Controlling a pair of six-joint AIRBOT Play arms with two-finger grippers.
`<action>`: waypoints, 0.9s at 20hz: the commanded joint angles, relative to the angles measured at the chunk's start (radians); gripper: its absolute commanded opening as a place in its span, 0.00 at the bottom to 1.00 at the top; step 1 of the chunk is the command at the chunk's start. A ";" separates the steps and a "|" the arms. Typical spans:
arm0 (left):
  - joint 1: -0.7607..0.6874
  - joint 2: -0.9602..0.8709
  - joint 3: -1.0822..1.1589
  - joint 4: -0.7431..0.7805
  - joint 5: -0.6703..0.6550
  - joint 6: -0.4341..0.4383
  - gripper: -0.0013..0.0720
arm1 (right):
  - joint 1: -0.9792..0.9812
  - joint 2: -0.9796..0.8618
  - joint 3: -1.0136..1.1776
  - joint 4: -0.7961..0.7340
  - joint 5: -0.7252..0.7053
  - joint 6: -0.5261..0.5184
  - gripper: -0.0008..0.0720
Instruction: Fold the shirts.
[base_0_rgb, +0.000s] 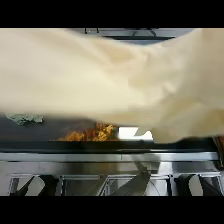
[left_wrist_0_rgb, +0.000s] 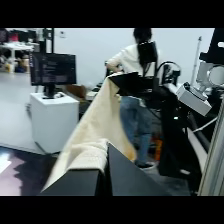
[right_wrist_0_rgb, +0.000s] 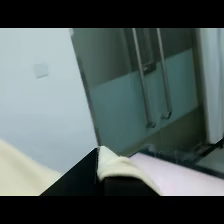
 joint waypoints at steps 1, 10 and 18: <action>0.169 0.018 0.074 -0.001 0.031 -0.035 0.05 | -0.053 0.039 0.057 -0.010 -0.079 0.004 0.04; -0.498 -0.367 -0.333 0.846 0.213 0.007 0.05 | 0.383 -0.332 -0.201 -0.599 -0.157 0.045 0.04; -0.426 -1.075 -0.181 0.757 0.344 -0.006 0.05 | 0.439 -1.033 -0.243 -0.364 -0.334 -0.159 0.04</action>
